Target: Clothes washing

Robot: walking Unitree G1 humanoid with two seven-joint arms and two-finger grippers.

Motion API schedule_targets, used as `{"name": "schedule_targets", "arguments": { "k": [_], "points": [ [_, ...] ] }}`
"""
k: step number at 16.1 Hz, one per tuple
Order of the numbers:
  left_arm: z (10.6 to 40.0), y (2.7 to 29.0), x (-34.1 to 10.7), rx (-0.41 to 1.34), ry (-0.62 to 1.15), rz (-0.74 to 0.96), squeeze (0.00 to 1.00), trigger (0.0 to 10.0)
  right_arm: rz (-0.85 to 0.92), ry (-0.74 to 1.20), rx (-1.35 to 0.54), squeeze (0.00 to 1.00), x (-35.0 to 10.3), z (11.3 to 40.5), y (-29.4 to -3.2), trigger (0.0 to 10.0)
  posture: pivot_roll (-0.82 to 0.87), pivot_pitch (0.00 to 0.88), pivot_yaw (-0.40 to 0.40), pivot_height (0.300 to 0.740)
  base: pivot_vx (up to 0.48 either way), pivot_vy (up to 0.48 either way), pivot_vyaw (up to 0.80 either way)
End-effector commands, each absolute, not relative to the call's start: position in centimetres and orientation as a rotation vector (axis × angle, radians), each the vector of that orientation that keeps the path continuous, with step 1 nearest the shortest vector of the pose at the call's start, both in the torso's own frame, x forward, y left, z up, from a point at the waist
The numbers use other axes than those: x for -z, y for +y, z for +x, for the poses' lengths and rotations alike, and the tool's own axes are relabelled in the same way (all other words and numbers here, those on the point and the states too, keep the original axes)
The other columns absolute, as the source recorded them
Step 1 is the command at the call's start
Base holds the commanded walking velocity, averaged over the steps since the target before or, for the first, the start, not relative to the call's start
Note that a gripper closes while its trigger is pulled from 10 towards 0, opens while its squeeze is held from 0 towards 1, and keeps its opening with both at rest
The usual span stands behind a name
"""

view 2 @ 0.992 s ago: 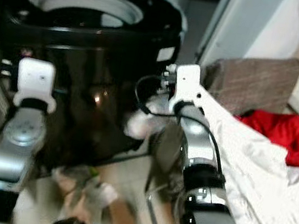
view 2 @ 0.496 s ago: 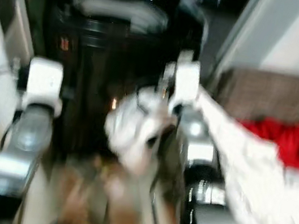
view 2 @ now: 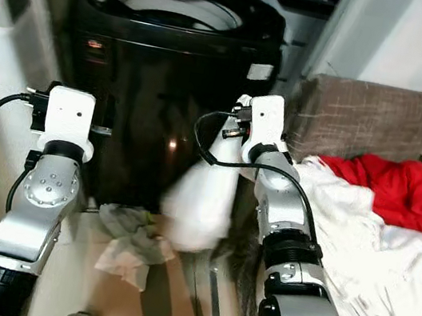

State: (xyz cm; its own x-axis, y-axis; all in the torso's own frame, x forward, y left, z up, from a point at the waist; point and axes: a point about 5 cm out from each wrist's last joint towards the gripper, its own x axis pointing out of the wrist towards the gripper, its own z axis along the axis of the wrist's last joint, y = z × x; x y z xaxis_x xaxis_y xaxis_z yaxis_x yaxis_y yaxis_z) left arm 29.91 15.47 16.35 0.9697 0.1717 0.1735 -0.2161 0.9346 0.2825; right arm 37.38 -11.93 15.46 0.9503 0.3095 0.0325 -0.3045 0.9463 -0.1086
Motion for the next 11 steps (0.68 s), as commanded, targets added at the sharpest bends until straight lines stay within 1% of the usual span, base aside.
{"name": "schedule_targets", "arguments": {
  "k": [1,2,3,4,5,6,8,10,11],
  "points": [
    [30.0,15.3,-16.9,-0.188,-0.164,0.303,0.00,10.0,-0.086,-0.089,-0.333,0.00,-16.9,37.7,-11.3,10.0,0.07,0.004,-0.078,0.740,0.000,0.000,0.43],
    [30.0,15.3,-16.8,-0.187,-0.162,0.302,0.00,10.0,-0.044,-0.044,-0.378,0.00,-16.5,37.6,-10.7,10.0,0.07,0.004,-0.078,0.740,0.000,0.000,0.42],
    [30.0,15.3,-16.8,-0.186,-0.161,0.301,0.00,10.0,0.017,0.153,-0.538,0.00,-14.2,36.9,-8.7,10.0,0.07,0.004,-0.078,0.740,0.000,0.000,0.00],
    [30.1,15.2,-16.8,-0.183,-0.160,0.299,0.00,10.0,-0.004,0.205,-0.667,0.00,-12.4,35.5,-6.7,10.0,0.07,0.004,-0.078,0.740,0.000,0.000,0.00],
    [30.2,15.2,-16.7,-0.182,-0.160,0.298,0.00,10.0,-0.034,0.208,-0.701,0.00,-11.8,35.0,-6.0,10.0,0.07,0.004,-0.078,0.740,0.000,0.000,0.00],
    [30.3,14.9,-16.9,-0.170,-0.168,0.299,0.00,10.0,-0.102,0.247,-0.724,0.00,-10.2,34.2,-5.0,10.0,0.06,0.005,-0.071,0.740,0.000,0.000,0.00],
    [30.3,14.9,-17.0,-0.168,-0.173,0.302,0.00,10.0,-0.106,0.242,-0.662,0.00,-10.3,34.6,-5.6,10.0,0.06,0.006,-0.072,0.740,0.000,0.000,0.00],
    [30.3,14.8,-17.0,-0.155,-0.172,0.293,0.00,10.0,-0.224,0.258,-0.439,0.00,-10.4,36.1,-9.1,10.0,0.05,0.007,-0.072,0.740,0.000,0.000,0.00],
    [30.3,14.7,-17.0,-0.148,-0.175,0.294,0.00,10.0,-0.287,0.242,-0.369,0.00,-10.5,36.4,-10.0,10.0,0.05,0.007,-0.072,0.740,0.000,0.000,0.00]
  ]
}}
